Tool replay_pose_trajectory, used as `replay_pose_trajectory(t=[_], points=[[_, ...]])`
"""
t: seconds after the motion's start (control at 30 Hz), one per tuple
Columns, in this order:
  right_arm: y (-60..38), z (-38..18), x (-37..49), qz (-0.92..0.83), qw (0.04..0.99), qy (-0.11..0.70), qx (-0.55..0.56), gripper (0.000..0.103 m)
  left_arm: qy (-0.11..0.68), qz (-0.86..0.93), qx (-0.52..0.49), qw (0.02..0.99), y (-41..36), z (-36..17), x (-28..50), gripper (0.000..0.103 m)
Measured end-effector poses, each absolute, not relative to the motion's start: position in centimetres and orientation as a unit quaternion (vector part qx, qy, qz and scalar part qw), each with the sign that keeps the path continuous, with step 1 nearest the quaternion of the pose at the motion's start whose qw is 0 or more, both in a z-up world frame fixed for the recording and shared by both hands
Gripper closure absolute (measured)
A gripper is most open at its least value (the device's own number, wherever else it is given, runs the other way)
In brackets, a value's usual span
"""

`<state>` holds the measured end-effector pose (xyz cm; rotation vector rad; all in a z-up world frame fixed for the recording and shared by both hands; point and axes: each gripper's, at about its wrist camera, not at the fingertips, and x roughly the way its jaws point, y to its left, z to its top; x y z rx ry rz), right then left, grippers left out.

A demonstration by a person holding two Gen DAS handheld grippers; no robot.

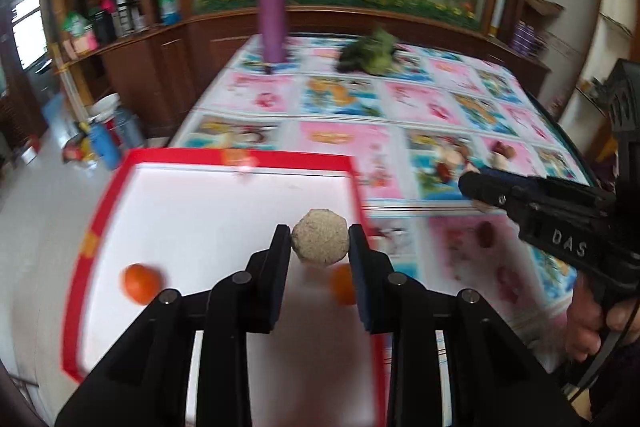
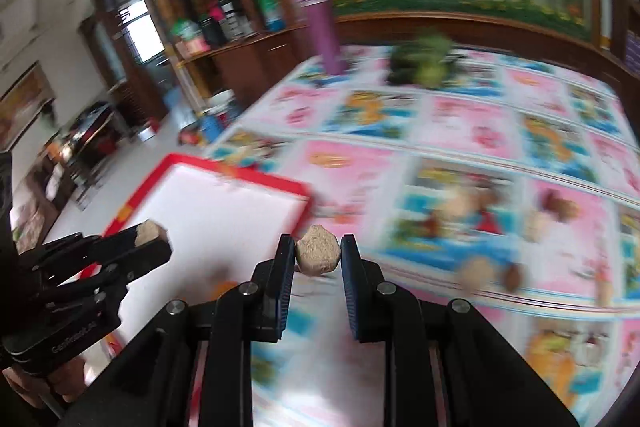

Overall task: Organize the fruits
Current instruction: 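Carry both tan cakes over the white tray and open both grippers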

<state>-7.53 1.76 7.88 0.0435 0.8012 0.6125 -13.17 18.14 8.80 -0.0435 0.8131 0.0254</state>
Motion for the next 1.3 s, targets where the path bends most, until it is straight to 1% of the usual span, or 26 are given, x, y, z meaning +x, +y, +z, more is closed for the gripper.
replay_pose_trajectory(t=[0.2,0.43,0.73,1.13,1.23,1.3], points=[[9.1,7.5,-8.0,0.34,0.855,0.391,-0.01,0.081,0.391,0.089,-0.049,0.915,23.9,8.6,-13.1,0.072],[13.7,6.2,-7.1,0.355,0.838,0.413,-0.037,0.081,0.416,0.111,-0.053,0.901,26.0,6.3,-11.6,0.072],[15.2,3.4,-4.3,0.309,0.827,0.468,-0.043,0.081,0.472,0.122,-0.065,0.871,28.1,3.6,-9.1,0.071],[15.3,3.0,-4.3,0.296,0.82,0.486,-0.051,0.081,0.492,0.141,-0.043,0.858,28.0,3.1,-8.0,0.07],[15.1,3.0,-4.1,0.298,0.819,0.487,-0.051,0.08,0.498,0.144,-0.035,0.854,28.1,2.9,-7.5,0.065],[14.9,3.0,-4.0,0.302,0.817,0.489,-0.05,0.08,0.501,0.147,-0.033,0.853,28.2,2.9,-7.4,0.058]])
